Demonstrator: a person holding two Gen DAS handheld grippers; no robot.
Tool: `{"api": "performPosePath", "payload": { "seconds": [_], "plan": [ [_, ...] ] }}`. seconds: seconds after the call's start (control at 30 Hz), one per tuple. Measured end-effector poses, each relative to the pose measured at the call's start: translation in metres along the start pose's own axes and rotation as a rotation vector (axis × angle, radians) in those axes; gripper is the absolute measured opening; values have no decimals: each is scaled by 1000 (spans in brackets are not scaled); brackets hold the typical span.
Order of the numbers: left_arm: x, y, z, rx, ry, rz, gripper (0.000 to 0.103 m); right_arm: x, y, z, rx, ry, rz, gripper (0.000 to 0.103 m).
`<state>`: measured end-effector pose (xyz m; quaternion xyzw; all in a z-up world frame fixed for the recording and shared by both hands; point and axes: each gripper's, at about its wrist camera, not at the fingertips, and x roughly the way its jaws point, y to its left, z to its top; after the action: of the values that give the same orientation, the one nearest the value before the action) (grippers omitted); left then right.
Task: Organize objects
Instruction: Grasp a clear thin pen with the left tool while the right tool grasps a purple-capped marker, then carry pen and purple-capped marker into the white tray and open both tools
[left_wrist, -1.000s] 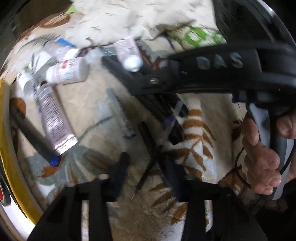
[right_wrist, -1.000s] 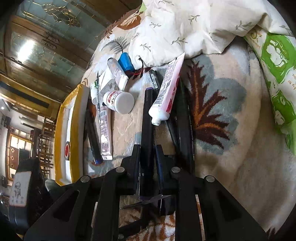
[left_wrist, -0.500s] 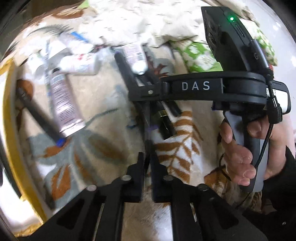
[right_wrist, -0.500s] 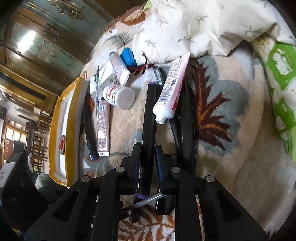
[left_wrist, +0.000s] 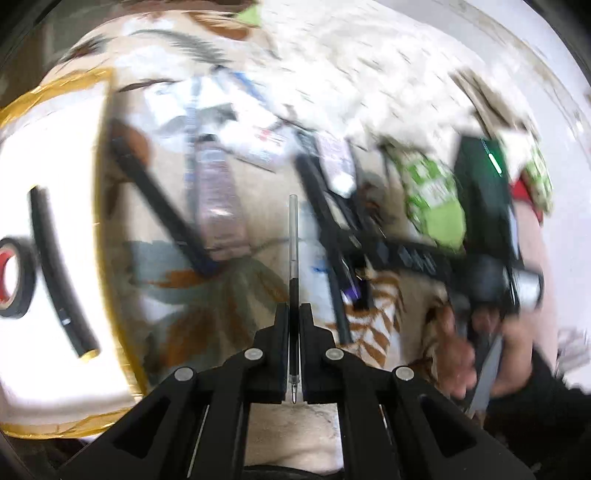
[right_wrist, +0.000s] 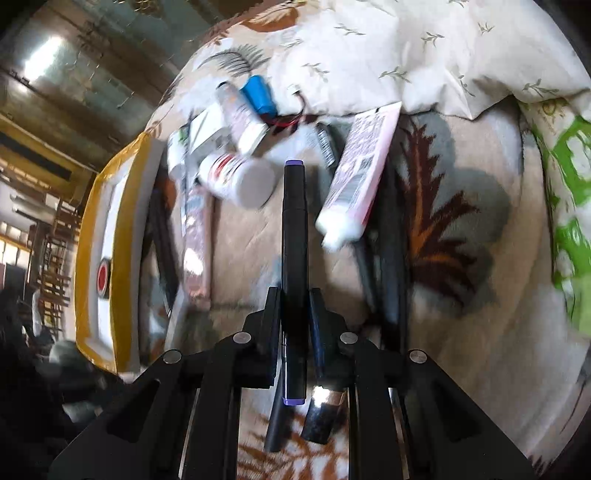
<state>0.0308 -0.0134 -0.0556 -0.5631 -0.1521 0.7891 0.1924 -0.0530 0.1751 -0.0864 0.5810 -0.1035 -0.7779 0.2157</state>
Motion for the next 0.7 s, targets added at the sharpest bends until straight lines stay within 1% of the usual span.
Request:
{"api": "performPosePath", "payload": {
  "seconds": [0.03, 0.07, 0.13, 0.27, 0.43, 0.5, 0.57, 0.63, 0.7],
  "plan": [
    [-5, 7, 1, -25, -10, -18, 3, -1, 2, -4, 0, -2, 4, 14],
    [-5, 15, 17, -50, -29, -28, 3, -2, 3, -7, 0, -3, 12, 14],
    [-23, 33, 23, -99, -61, -27, 3, -6, 9, -12, 3, -13, 39, 14],
    [-45, 62, 25, -167, -120, 15, 3, -13, 41, -14, -69, -43, 73, 14],
    [-66, 107, 25, -258, -191, 81, 3, -9, 85, -9, -160, -42, 132, 14],
    [-75, 120, 27, -280, -203, 107, 3, -3, 102, -9, -187, -37, 152, 14],
    [-85, 133, 25, -302, -210, 158, 3, 3, 118, -10, -220, -30, 154, 14],
    [-88, 146, 24, -334, -212, 170, 3, 10, 134, -7, -249, -16, 171, 14],
    [-92, 155, 25, -351, -203, 207, 3, 16, 151, -4, -283, -7, 174, 14]
  ]
}}
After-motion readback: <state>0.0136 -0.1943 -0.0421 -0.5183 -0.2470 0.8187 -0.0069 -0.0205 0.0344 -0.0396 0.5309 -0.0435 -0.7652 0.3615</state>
